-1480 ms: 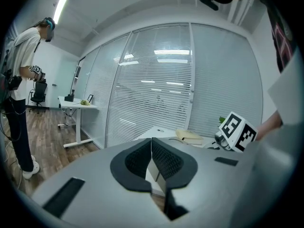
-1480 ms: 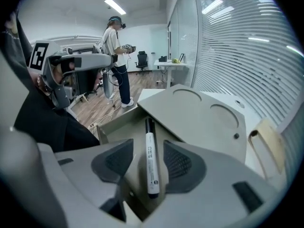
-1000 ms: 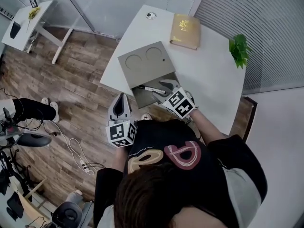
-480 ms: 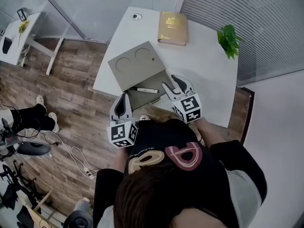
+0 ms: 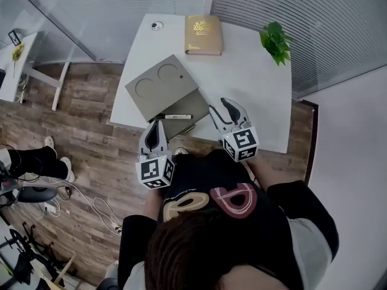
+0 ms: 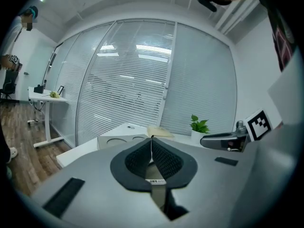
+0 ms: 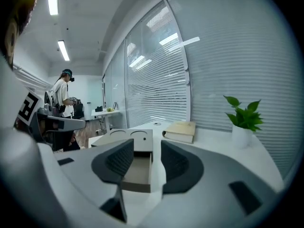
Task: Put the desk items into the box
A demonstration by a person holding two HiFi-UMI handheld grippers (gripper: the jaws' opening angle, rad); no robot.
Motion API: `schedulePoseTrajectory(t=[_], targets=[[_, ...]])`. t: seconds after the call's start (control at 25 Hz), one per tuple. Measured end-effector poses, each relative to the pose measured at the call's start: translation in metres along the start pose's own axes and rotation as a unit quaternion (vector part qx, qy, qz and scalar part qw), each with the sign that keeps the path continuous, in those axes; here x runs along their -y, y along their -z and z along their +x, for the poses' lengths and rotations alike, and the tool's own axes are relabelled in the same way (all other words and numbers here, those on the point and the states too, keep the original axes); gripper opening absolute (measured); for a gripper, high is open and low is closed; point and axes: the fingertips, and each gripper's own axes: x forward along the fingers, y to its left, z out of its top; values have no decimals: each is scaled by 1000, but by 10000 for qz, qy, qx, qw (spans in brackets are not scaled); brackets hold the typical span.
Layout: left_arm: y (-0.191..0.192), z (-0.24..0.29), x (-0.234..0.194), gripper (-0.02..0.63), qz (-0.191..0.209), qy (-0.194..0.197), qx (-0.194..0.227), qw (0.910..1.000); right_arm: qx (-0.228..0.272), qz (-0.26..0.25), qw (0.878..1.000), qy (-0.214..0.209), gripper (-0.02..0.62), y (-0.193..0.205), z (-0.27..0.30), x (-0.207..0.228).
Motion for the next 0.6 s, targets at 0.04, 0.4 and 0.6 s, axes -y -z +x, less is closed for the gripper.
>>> schedulePoseTrajectory(t=[0.04, 0.4, 0.6], targets=[[0, 1, 1, 18, 14, 25, 7, 10000, 26, 46, 10000, 41, 176, 1, -2, 2], [1, 5, 13, 18, 67, 201, -18, 9998, 3, -27, 9996, 298, 66, 10, -11, 10], [1, 4, 17, 18, 131, 239, -13, 9996, 66, 71, 9996, 249, 26, 8, -14, 11]])
